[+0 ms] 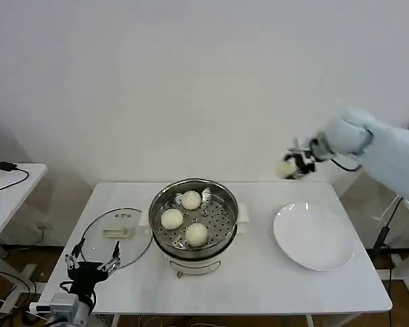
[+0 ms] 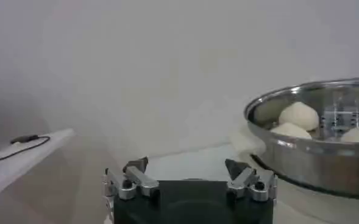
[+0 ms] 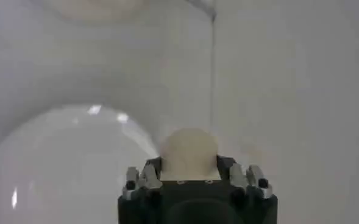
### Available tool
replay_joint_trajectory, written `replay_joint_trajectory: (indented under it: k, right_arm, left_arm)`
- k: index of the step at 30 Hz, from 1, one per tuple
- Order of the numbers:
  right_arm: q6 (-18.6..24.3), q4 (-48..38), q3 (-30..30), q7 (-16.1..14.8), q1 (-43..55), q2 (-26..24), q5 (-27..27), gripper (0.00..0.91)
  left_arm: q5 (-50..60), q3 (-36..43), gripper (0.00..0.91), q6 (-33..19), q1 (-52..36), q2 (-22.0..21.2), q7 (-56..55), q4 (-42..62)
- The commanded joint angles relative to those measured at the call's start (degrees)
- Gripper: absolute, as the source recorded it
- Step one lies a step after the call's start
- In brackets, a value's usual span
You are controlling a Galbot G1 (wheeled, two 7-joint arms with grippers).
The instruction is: Take steamed baozi put them in steamer then cover it.
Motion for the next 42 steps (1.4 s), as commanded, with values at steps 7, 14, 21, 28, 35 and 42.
replay_joint_trajectory:
  k: [7, 14, 21, 28, 35, 42]
  right_arm:
    - [-16.11, 2.49, -10.0, 12.84, 6.3, 23.12, 25.71, 0.615]
    - [-17.89, 2.92, -11.59, 15.13, 2.35, 22.41, 26.51, 0.625]
    - [-17.93, 2.23, -11.56, 14.95, -1.68, 20.3, 22.64, 0.625]
    - [-17.88, 1.39, -11.1, 14.23, -4.33, 19.91, 20.25, 0.625]
    - [-17.82, -0.51, -10.45, 13.48, -5.66, 20.95, 18.4, 0.625]
    - [-17.79, -2.53, -9.7, 12.88, -6.76, 21.76, 16.44, 0.625]
  left_arm:
    - [-0.1, -0.44, 0.907, 0.16, -0.98, -0.96, -0.09, 0.06]
    - [-0.09, -0.48, 0.907, -0.05, -1.03, -1.26, 0.06, 0.47]
    - [-0.14, -0.62, 0.907, -0.09, -1.23, -1.22, 0.07, 0.54]
    - [-0.23, -0.74, 0.907, -0.12, -1.24, -1.02, 0.08, 0.33]
    - [-0.22, -0.73, 0.907, -0.12, -1.25, -1.19, 0.08, 0.32]
    - [-0.37, -1.03, 0.907, -0.13, -1.15, -1.06, 0.08, 0.22]
